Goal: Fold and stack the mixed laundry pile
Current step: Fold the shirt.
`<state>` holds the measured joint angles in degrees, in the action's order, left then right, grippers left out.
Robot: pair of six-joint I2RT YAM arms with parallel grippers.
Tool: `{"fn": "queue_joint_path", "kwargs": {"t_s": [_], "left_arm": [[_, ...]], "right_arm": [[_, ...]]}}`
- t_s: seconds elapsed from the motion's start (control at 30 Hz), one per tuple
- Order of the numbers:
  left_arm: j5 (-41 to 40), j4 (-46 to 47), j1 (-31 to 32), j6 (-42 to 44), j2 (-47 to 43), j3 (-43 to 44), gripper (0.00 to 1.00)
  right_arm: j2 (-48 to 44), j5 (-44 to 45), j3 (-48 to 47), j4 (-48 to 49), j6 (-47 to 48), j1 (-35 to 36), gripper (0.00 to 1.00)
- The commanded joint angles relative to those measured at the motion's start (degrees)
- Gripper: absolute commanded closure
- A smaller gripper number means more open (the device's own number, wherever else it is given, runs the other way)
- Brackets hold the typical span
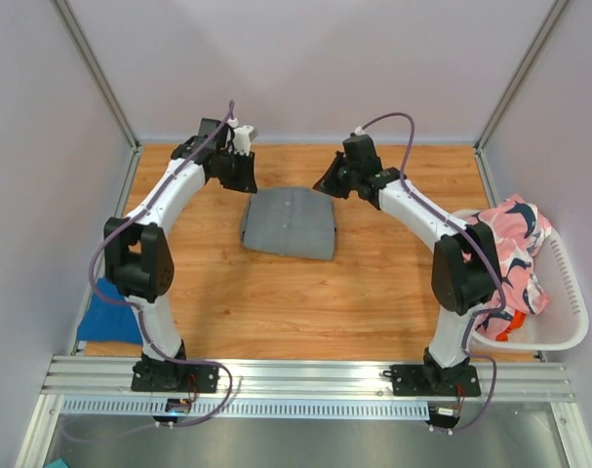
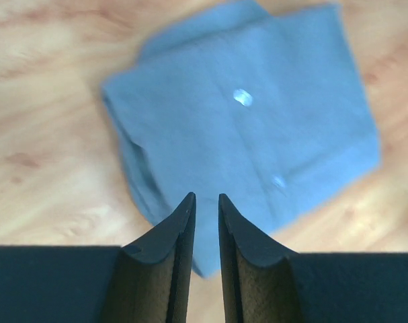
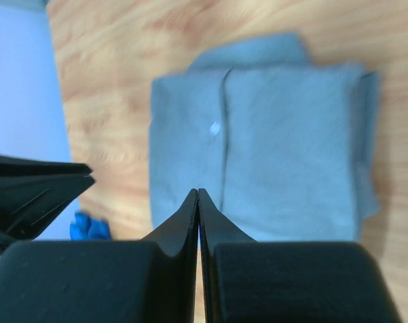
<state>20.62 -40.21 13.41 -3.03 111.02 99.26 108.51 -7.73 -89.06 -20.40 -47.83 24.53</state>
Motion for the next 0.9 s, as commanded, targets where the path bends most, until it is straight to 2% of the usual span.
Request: {"fn": "queue_joint_path", "kwargs": {"t_s": [0.0,0.13,0.3,0.6,0.67,0.77,0.8,0.83,0.87], "left_arm": [[4.77,1.45,4.07,1.45,-4.93,-8.37,0.72],[5.05,2.15,5.14,1.88,-4.24,-16.1,0.73],[-0.05,1.97,4.87,5.66,-2.04,-19.71,0.74],[0.82,1.27,4.87,6.28,-3.61,-20.69,0.72],[1.35,-0.22,4.87,7.15,-5.55,-19.11,0.71],[2.4,-2.42,4.17,7.34,-7.22,-16.48,0.69],[2.58,-2.94,3.47,7.07,-7.14,-15.77,0.68],[2.58,-3.21,3.2,6.81,-7.14,-14.72,0.68],[2.49,-3.13,2.68,6.46,-7.05,-14.28,0.65]], "right_arm": [[-3.91,-3.59,9.12,1.94,1.34,4.46,1.0],[-3.4,-5.19,16.27,4.05,-1.64,5.35,1.0],[-2.34,-4.31,23.04,7.04,-2.7,4.04,1.0],[-5.58,-4.31,22.44,5.47,1.24,1.05,1.0],[-7.69,-3.53,21.03,2.66,3.35,0.87,0.96],[-10.42,-1.15,19.46,-0.77,6.17,-0.1,0.58],[-10.42,-0.72,19.01,-1.3,7.3,-0.8,0.4],[-10.07,-0.36,18.49,-2.44,7.75,-1.15,0.35],[-8.51,0.16,17.09,-3.23,7.93,-2.29,0.23]]}}
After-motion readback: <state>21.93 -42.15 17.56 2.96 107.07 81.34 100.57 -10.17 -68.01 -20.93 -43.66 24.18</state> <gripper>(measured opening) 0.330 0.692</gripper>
